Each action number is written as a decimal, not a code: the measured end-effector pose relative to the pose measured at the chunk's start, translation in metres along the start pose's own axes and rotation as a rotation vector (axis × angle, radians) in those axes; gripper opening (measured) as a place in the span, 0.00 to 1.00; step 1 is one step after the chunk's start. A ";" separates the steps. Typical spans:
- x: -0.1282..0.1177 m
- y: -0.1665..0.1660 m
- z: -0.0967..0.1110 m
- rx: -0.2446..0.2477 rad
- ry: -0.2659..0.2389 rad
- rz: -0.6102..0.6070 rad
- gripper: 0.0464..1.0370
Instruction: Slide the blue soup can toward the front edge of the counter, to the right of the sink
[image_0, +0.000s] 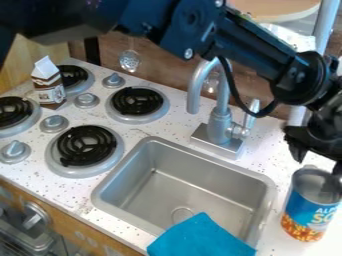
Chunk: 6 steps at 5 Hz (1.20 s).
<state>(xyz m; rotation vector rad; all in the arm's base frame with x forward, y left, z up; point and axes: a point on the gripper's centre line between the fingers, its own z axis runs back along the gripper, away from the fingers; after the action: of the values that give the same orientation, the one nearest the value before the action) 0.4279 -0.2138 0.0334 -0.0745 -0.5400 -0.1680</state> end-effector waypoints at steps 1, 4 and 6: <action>-0.021 0.004 -0.007 0.016 0.047 0.004 0.96; -0.052 -0.018 0.029 -0.048 0.046 -0.018 0.96; -0.073 -0.024 0.042 -0.072 0.057 -0.023 0.96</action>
<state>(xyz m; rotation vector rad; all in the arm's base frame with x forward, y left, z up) 0.3413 -0.2222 0.0322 -0.1336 -0.4784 -0.2115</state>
